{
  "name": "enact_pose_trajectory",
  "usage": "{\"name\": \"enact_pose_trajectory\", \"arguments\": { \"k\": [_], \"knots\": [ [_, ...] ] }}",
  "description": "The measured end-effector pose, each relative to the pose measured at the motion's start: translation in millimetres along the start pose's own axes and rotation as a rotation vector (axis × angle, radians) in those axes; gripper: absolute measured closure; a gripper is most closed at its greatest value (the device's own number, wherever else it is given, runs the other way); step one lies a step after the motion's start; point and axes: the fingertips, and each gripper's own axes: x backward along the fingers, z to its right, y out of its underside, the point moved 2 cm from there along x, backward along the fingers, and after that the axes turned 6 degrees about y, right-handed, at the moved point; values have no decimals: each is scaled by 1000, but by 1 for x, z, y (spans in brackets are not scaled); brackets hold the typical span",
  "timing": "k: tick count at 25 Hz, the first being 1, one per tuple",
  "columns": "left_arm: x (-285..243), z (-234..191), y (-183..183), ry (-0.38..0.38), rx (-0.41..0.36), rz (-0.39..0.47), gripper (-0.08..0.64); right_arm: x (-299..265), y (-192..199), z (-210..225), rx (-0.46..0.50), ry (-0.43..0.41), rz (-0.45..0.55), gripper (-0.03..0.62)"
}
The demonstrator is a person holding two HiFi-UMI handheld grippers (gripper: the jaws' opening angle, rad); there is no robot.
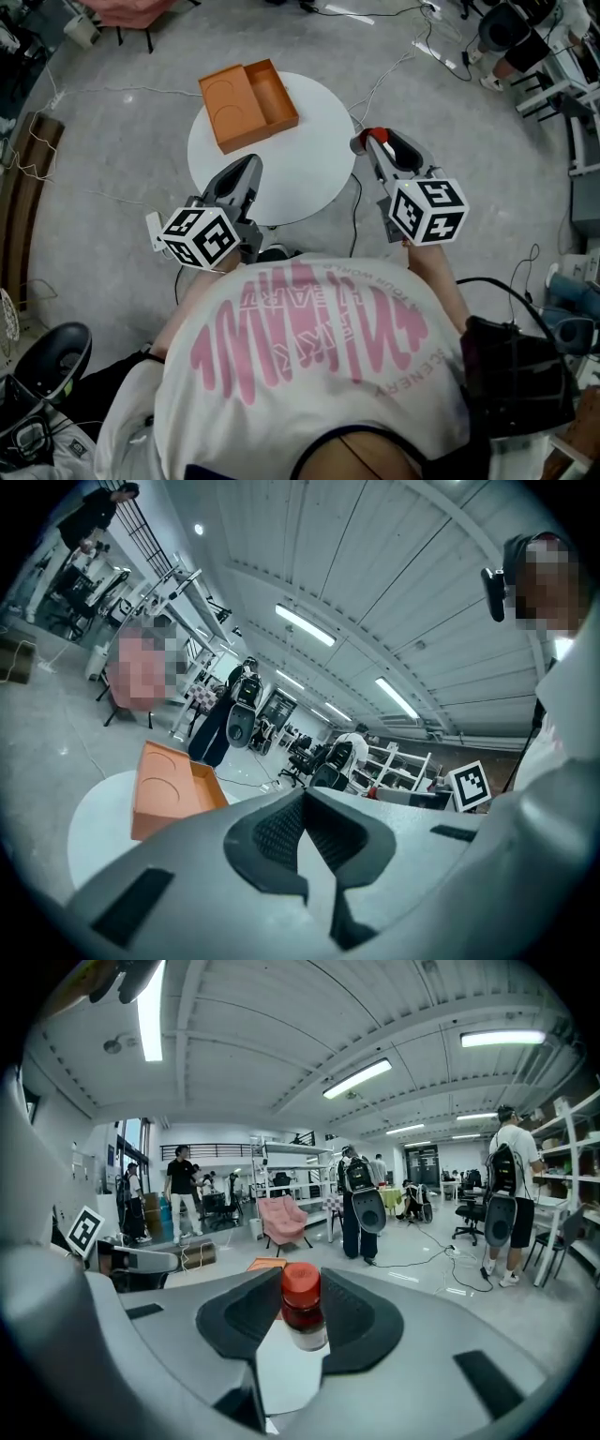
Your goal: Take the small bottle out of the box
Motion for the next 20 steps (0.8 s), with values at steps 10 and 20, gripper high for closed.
{"name": "enact_pose_trajectory", "arguments": {
  "k": [10, 20],
  "knots": [
    [-3, 39, 31, -52, 15, 33, 552, 28, 13, 25, 50, -58, -28, 465],
    [3, 76, 56, -104, 16, 47, 552, 57, 29, 43, 60, -102, -41, 465]
  ]
}}
